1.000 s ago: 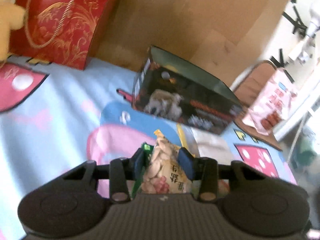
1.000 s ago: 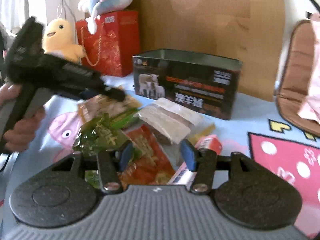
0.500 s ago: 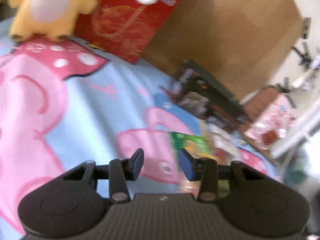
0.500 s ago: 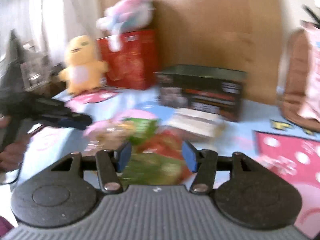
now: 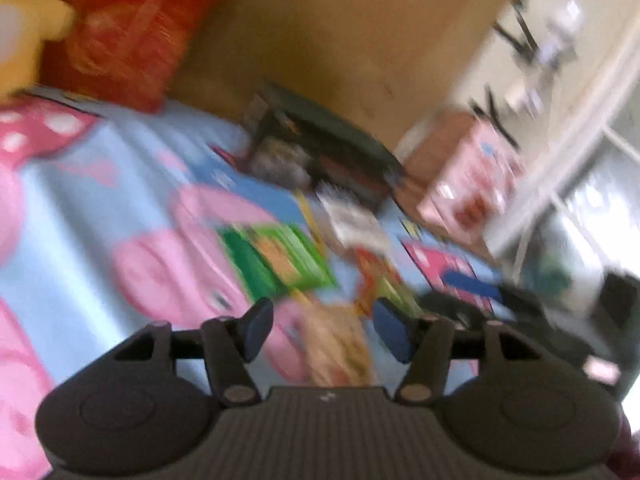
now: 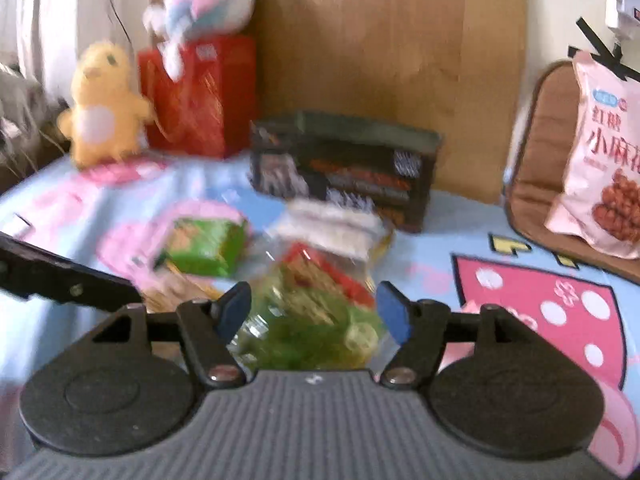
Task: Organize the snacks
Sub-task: 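Grasp the green snack bar packet with the left gripper, then lower the green packet into the black box and open the left gripper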
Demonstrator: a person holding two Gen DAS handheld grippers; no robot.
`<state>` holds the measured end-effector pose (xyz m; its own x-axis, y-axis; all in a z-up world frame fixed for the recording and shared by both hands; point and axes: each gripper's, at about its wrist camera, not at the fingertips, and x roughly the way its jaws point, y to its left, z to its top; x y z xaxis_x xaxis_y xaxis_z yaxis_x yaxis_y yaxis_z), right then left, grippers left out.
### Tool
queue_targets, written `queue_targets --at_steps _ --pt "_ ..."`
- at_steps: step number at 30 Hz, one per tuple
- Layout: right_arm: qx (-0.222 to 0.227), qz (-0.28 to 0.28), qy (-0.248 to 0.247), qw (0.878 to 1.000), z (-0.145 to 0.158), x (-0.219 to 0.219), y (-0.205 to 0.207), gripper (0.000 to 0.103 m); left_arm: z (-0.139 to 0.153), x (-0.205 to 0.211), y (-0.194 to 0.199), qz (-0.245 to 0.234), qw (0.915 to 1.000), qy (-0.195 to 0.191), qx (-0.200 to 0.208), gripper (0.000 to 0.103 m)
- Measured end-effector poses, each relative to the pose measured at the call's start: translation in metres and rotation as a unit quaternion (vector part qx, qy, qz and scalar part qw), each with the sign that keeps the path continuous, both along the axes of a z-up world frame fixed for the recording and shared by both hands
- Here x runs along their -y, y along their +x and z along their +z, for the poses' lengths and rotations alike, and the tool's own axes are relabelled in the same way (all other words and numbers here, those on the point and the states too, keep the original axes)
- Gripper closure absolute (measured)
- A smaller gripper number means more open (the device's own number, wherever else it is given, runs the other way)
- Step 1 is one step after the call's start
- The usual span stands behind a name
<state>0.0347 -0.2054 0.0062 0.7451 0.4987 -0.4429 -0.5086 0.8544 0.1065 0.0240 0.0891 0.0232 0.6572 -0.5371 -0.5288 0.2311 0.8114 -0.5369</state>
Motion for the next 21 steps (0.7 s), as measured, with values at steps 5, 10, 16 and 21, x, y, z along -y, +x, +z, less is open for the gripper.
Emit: queue_targets --at_steps 5,10,16,21 --pt "-0.029 0.065 0.036 0.997 0.008 -0.027 0.012 0.032 -0.009 -0.034 0.023 0.052 0.9969 -0.045 -0.037 0.046" --pt "-0.056 0.113 -0.008 0.992 -0.002 -0.071 0.028 0.032 -0.019 -0.028 0.040 0.033 0.9963 -0.066 -0.044 0.046" --pt "-0.087 0.127 -0.026 0.988 -0.018 -0.100 0.051 0.031 -0.034 -0.010 0.059 0.019 0.9976 -0.052 -0.042 0.054" --pt "-0.045 0.154 -0.030 0.987 -0.013 -0.110 0.029 0.031 -0.041 -0.034 0.057 0.048 0.9940 -0.090 -0.040 0.054"
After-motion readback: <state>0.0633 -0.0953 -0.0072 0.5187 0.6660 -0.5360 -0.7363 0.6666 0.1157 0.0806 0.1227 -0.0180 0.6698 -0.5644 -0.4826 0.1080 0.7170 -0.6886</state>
